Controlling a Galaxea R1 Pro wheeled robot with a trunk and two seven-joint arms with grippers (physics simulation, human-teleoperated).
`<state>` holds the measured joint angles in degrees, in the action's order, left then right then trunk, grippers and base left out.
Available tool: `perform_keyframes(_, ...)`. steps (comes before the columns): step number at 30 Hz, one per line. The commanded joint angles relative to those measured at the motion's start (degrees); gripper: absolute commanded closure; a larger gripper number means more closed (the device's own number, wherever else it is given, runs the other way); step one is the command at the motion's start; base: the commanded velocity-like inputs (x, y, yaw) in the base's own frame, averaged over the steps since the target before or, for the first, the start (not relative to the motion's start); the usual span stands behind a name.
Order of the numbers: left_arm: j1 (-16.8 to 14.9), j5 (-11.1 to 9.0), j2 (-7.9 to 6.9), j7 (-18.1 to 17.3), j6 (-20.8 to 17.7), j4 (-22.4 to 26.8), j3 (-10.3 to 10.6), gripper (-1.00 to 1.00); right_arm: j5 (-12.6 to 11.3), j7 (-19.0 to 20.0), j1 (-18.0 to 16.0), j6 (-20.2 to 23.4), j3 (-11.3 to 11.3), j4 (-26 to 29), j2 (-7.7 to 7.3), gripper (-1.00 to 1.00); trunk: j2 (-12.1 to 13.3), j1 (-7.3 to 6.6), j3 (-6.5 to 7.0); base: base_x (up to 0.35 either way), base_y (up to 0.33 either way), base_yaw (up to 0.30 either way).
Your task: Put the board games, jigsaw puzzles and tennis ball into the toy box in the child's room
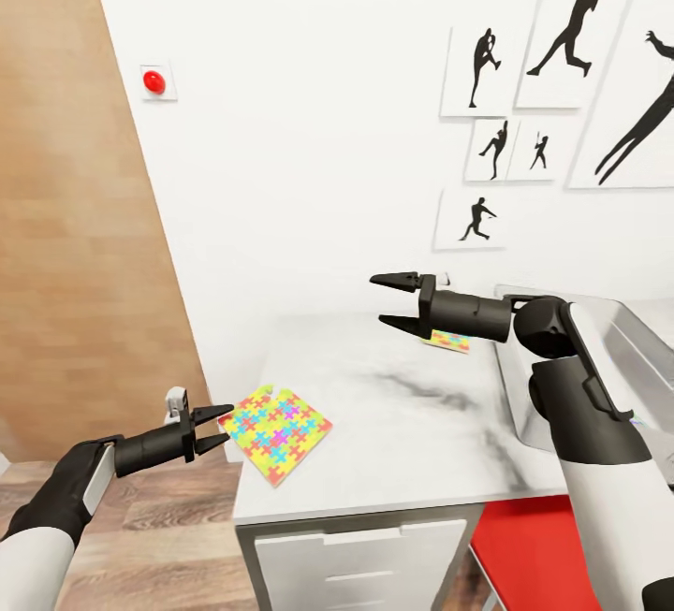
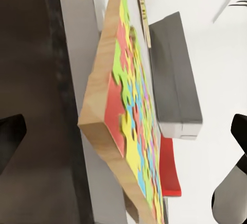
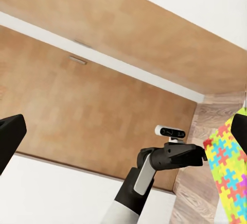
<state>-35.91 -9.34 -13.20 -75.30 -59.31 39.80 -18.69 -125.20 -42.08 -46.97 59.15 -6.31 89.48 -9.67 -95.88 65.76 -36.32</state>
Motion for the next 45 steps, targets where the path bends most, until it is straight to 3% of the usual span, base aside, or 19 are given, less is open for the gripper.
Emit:
perform_keyframes(1,-0.03,-0.06,0.0,-0.11,-0.45,0.01,-0.03,-1.0,-0.58,-0.59,-0.05,-0.03,-0.02,0.04,-0.02,-1.0,-0.03,0.0,-0.06,0.0,-0.18,0.0)
perform_keyframes(17,-0.03,-0.05,0.03,-0.19,-0.45,0.01,-0.04,-1.0,-0.64,-0.55,0.43,0.0,0.01,0.08,0.01,-1.0,-0.03,0.0,-0.06,0.0,-0.052,0.0)
perform_keyframes(18,-0.03,-0.05,0.03,-0.2,-0.45,0.01,-0.04,1.0,-0.63,-0.55,0.44,0.0,0.0,0.08,0.01,-1.0,-0.03,0.0,-0.06,0.0,0.0,0.0)
perform_keyframes(24,-0.03,-0.08,0.04,-0.44,-0.45,0.06,-0.14,1.0,-0.58,-0.55,0.48,0.0,0.06,0.06,0.0,-1.0,-0.03,0.0,-0.06,0.0,0.0,0.0)
perform_keyframes(29,-0.03,-0.15,-0.07,-4.8,-0.38,0.13,-0.21,1.0,-0.56,-0.55,0.48,0.0,0.07,0.05,0.0,-1.0,-0.03,0.0,-0.06,0.0,0.0,0.0)
perform_keyframes(35,-0.03,-0.15,-0.07,-5.93,-0.38,0.38,-0.14,1.0,-0.49,-0.55,0.59,0.07,0.07,0.0,0.0,-1.0,-0.03,0.0,-0.06,0.0,0.0,0.0)
perform_keyframes(43,-0.03,-0.15,-0.16,-6.0,-0.41,0.45,-0.21,1.0,-0.45,-0.55,0.97,0.51,0.15,-0.01,-0.15,-1.0,3.18,-1.76,1.38,0.0,0.0,0.0)
perform_keyframes(45,-0.03,-0.15,-1.01,-6.09,-0.53,0.57,-0.21,1.0,-0.59,-0.43,0.74,0.85,0.22,-0.01,-0.27,-1.0,3.98,-2.2,1.74,0.0,0.0,0.0)
